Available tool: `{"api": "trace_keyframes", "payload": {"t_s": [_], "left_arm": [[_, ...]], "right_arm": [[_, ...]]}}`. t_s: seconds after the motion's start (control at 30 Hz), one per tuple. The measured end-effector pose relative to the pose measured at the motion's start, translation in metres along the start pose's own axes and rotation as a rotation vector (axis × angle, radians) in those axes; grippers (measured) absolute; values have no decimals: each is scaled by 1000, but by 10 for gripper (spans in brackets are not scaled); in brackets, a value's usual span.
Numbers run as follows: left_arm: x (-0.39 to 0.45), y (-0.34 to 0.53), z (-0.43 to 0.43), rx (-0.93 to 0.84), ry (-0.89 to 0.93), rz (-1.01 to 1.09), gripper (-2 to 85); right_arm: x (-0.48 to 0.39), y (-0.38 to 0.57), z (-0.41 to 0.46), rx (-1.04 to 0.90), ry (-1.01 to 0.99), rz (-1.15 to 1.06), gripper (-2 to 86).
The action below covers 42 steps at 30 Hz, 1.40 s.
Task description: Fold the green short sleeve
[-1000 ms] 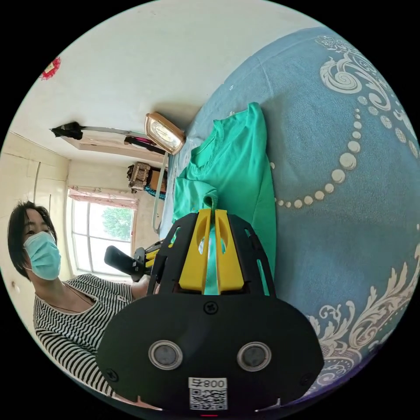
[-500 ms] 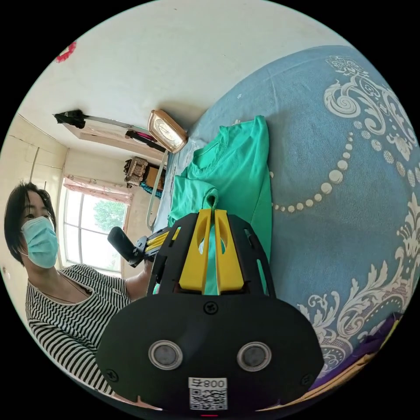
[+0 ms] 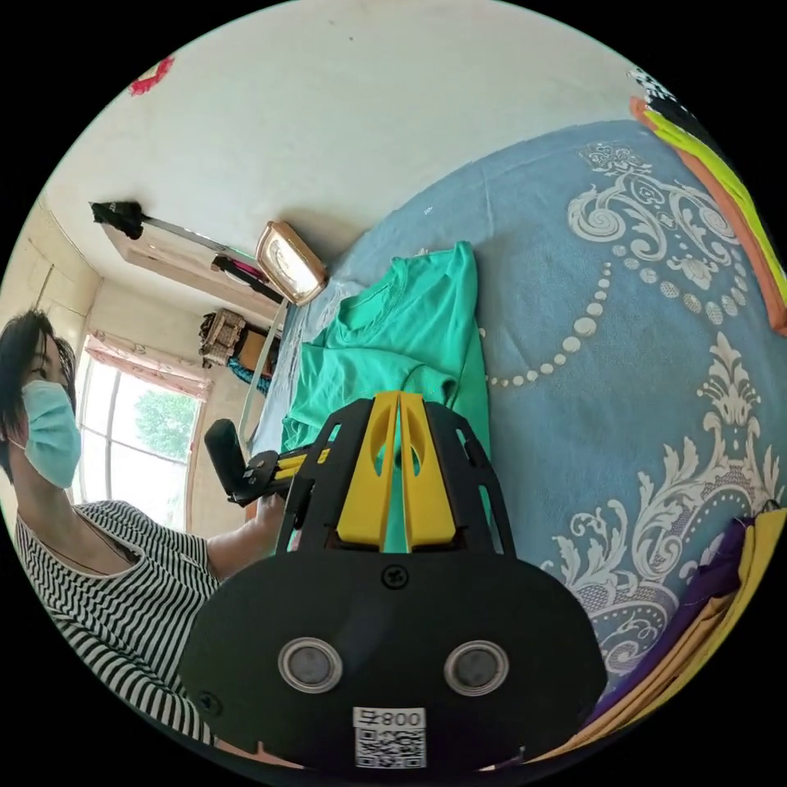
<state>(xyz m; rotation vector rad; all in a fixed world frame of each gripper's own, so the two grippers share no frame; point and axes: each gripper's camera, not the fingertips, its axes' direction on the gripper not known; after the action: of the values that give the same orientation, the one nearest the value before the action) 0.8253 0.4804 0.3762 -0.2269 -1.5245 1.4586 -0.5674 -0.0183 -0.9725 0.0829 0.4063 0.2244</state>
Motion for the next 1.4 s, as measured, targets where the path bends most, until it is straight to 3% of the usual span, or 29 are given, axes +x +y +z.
{"api": "trace_keyframes", "payload": {"t_s": [0.13, 0.3, 0.4, 0.5, 0.83, 1.03, 1.2, 1.4], "left_arm": [[-49, 53, -22, 97, 0, -159, 13], [-156, 178, -70, 340, -49, -599, 51], [-204, 237, -79, 475, -28, -763, 73], [-240, 278, -66, 503, 18, -856, 82], [-312, 362, -5, 617, 302, -893, 78], [-334, 404, 20, 646, 314, -903, 34], [-347, 437, 38, 688, 350, -883, 21], [-357, 462, 58, 691, 365, -873, 18]], "right_arm": [[-29, -28, 49, -209, 146, -28, 1], [-111, -71, 38, -150, 193, -167, 4], [-173, -115, 59, -169, 149, -296, 11], [-229, -170, 98, -195, 86, -390, 26], [-392, -339, 257, -360, -2, -574, 60], [-452, -423, 316, -407, -15, -584, 63], [-480, -480, 329, -386, 123, -590, 52], [-510, -532, 353, -491, -65, -533, 71]]}}
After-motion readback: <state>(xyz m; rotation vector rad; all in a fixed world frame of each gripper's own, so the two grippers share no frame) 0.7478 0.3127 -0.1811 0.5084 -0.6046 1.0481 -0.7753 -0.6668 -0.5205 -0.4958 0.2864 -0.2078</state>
